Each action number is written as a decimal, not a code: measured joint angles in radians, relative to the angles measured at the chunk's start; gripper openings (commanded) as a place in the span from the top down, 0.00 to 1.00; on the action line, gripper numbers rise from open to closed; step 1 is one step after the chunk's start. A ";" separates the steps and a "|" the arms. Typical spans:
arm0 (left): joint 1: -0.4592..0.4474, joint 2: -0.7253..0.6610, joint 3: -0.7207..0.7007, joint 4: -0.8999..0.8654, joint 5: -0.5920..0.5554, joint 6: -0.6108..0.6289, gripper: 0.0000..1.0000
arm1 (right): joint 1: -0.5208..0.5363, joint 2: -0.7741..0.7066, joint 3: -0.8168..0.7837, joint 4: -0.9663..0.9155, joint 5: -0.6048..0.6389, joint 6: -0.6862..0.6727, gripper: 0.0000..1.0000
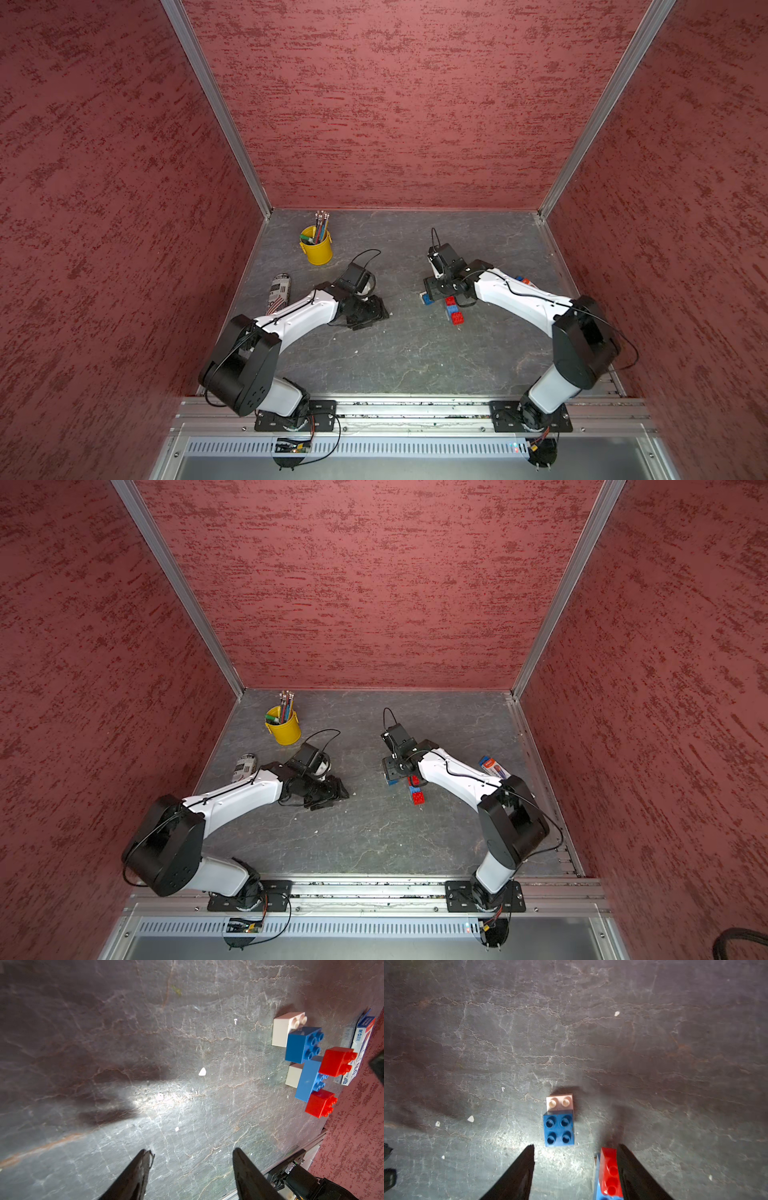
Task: Assemble the letter y with lego
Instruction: Move the lego brick at the center of the board.
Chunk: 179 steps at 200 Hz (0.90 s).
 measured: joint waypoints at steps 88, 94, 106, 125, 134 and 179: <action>0.009 -0.025 -0.039 -0.003 -0.022 -0.015 0.34 | 0.000 0.205 0.050 0.053 -0.068 -0.053 0.48; 0.010 -0.026 -0.039 -0.003 -0.022 -0.015 0.35 | 0.000 0.213 0.054 0.055 -0.072 -0.056 0.52; 0.013 -0.027 -0.039 -0.003 -0.023 -0.015 0.35 | 0.000 0.224 0.061 0.061 -0.082 -0.058 0.58; 0.018 -0.033 -0.043 -0.003 -0.023 -0.016 0.35 | 0.004 0.228 0.064 0.066 -0.102 -0.066 0.64; 0.019 -0.034 -0.046 -0.003 -0.023 -0.016 0.35 | 0.009 0.228 0.066 0.064 -0.106 -0.068 0.66; 0.024 -0.037 -0.051 -0.007 -0.023 -0.018 0.35 | 0.059 0.233 0.113 0.060 -0.126 -0.090 0.67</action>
